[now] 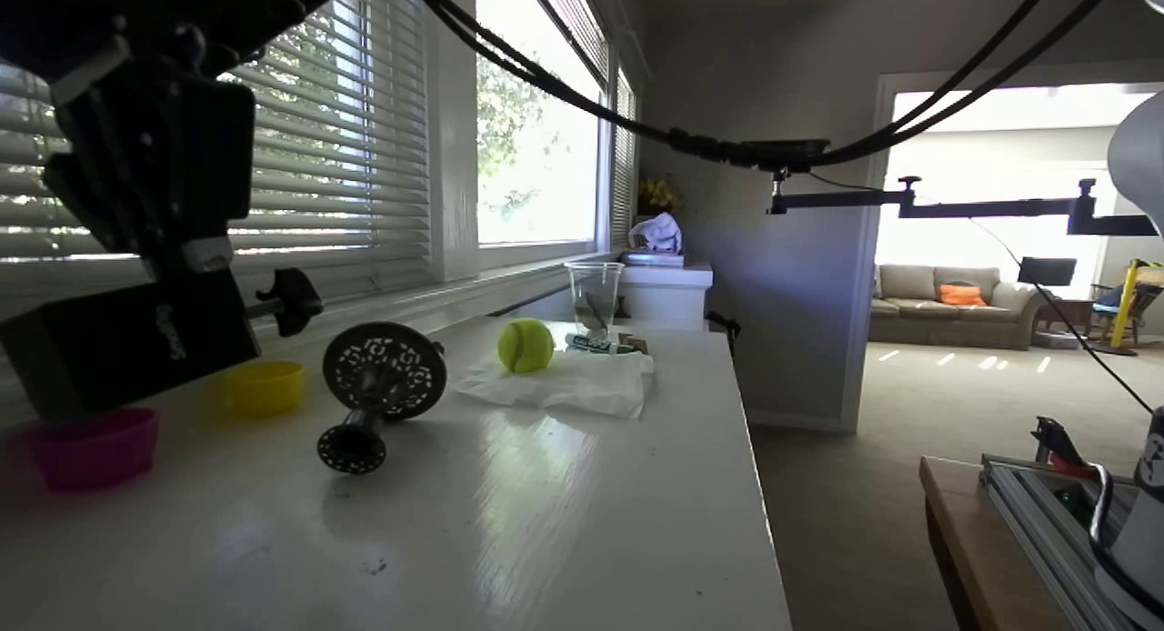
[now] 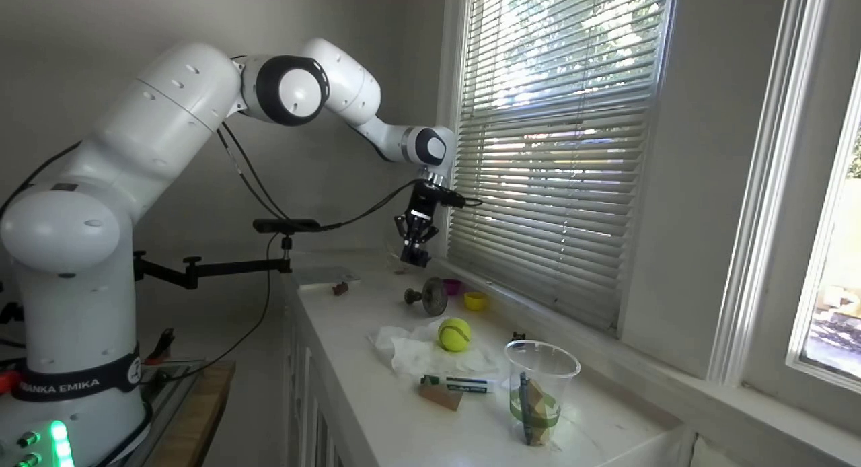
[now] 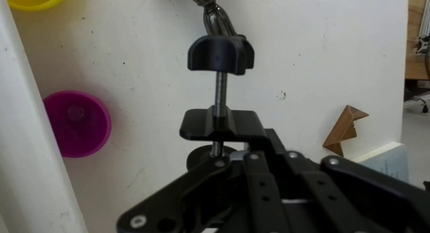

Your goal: Move the black object to the left

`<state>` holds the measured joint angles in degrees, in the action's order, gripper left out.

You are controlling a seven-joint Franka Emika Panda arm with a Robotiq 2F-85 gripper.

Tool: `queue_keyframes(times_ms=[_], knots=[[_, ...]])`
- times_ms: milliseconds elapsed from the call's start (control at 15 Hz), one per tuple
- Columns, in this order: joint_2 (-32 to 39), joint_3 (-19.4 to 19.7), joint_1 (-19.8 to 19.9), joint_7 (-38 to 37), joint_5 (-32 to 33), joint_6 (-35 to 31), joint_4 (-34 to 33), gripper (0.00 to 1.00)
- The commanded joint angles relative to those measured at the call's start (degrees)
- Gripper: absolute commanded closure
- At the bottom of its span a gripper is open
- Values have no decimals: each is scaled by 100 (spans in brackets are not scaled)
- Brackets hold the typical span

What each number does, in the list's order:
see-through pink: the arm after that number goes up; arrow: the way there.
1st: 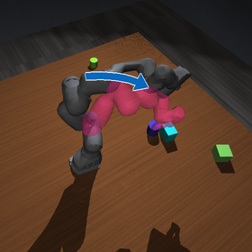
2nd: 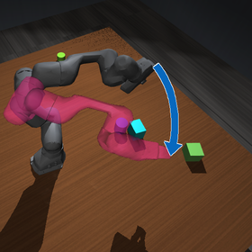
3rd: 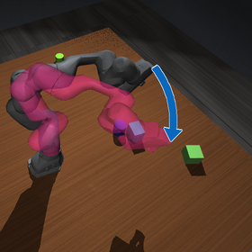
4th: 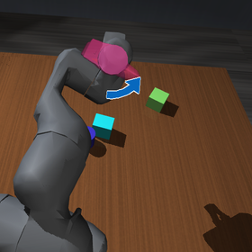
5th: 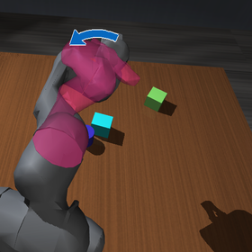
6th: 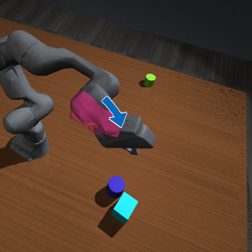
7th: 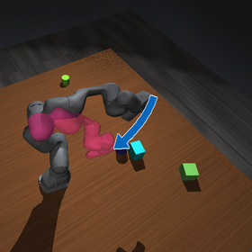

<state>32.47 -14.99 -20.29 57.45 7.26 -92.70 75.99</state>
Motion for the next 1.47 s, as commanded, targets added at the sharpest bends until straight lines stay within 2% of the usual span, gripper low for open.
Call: queue_keyframes(times_ms=[0, 333, 1200, 1267, 1400], knots=[[189, 9, -109, -27, 341, 483, -382, 98], [211, 7, -82, 25, 441, 652, -400, 98], [506, -142, 46, -84, 1, 5, -380, 98], [444, -90, -10, -60, 193, -10, -191, 92], [460, -91, 1, -60, 167, -18, -206, 92]])
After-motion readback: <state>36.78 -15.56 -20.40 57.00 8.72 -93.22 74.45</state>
